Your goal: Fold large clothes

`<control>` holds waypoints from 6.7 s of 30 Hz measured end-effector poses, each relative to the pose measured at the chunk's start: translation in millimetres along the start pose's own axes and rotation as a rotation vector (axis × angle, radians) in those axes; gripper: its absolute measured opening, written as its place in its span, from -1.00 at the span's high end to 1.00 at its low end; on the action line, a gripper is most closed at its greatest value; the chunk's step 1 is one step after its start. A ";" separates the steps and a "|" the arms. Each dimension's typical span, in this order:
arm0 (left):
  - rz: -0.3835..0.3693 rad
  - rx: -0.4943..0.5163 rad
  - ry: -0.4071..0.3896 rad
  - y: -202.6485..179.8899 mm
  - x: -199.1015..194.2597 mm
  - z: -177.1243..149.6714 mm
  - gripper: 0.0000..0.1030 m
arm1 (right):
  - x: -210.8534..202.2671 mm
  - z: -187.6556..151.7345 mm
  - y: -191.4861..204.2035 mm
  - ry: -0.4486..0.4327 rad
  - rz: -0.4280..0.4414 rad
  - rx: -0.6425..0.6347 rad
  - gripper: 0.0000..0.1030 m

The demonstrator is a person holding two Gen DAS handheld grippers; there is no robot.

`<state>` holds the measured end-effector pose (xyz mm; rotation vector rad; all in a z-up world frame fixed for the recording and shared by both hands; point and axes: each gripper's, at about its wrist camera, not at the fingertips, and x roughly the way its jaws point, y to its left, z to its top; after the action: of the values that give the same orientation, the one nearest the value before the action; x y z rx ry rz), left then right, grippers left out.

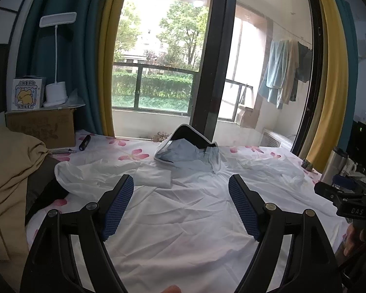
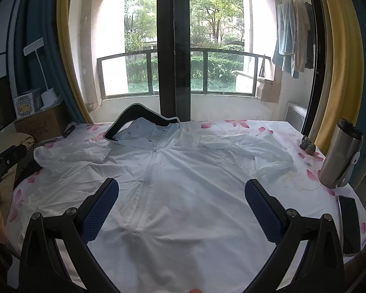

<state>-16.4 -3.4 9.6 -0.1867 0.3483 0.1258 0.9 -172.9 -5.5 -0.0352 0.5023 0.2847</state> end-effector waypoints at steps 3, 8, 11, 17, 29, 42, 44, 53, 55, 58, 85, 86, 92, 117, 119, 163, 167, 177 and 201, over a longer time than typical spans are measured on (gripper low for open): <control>-0.005 0.002 0.003 0.7 0.9 -0.2 -0.60 | 0.8 0.0 -0.3 0.001 0.000 0.000 -0.98; -0.014 0.010 0.007 -0.4 1.8 -1.2 -0.60 | 1.3 -0.2 -0.6 0.002 0.000 0.000 -0.98; -0.018 0.011 0.006 -0.6 1.5 -1.7 -0.60 | 2.4 -0.8 0.1 0.004 -0.002 -0.002 -0.98; -0.021 0.010 0.008 -0.9 2.2 -1.9 -0.60 | 4.3 -1.2 0.7 0.008 -0.001 -0.005 -0.98; -0.022 0.003 0.010 -1.0 4.5 -1.4 -0.60 | 7.0 -1.3 1.0 0.013 -0.001 -0.005 -0.98; -0.022 0.003 0.047 -3.7 25.8 4.1 -0.60 | 30.6 6.0 -12.2 0.056 0.071 -0.014 -0.98; -0.022 0.000 0.061 -5.3 34.7 5.1 -0.60 | 37.4 8.7 -19.5 0.064 0.065 -0.025 -0.98; -0.013 -0.013 0.149 -6.5 80.0 13.1 -0.60 | 80.5 26.2 -66.4 0.112 0.048 -0.050 -0.86; -0.017 -0.017 0.169 -4.9 93.1 15.1 -0.60 | 92.0 30.0 -74.6 0.128 0.046 -0.069 -0.78; -0.020 -0.017 0.191 -1.5 111.3 18.0 -0.60 | 115.3 35.7 -83.5 0.160 0.048 -0.111 -0.57; 0.082 -0.103 0.349 35.1 215.2 3.7 -0.60 | 295.7 55.7 -69.8 0.373 0.168 -0.381 0.65; 0.080 -0.100 0.356 35.7 215.7 2.8 -0.60 | 295.7 55.5 -69.9 0.367 0.159 -0.389 0.83; 0.035 -0.129 0.325 38.1 204.7 6.0 -0.60 | 273.0 68.8 -71.8 0.273 0.121 -0.397 0.97; -0.013 -0.147 0.281 98.1 144.8 7.1 -0.60 | 175.3 76.1 74.6 0.157 0.277 -0.341 0.97; -0.013 -0.149 0.279 101.2 143.7 6.2 -0.60 | 179.4 71.1 85.6 0.171 0.298 -0.340 0.97; -0.031 0.246 0.548 50.1 270.2 -16.1 0.02 | 177.3 30.8 7.0 0.314 0.226 -0.075 -0.32; -0.020 0.216 0.547 61.7 271.5 -11.5 0.39 | 173.1 22.4 -13.5 0.317 0.211 -0.033 -0.32; -0.032 0.120 0.476 74.2 260.4 4.0 0.91 | 166.2 17.5 -31.6 0.297 0.224 0.005 -0.32; -0.183 0.122 0.320 -25.9 227.2 86.9 0.91 | 150.9 32.5 -104.2 0.227 0.176 0.000 -0.32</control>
<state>227.9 9.4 14.4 -0.1169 0.6537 -0.1077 171.5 -230.2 -53.1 -0.0237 0.7323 0.4556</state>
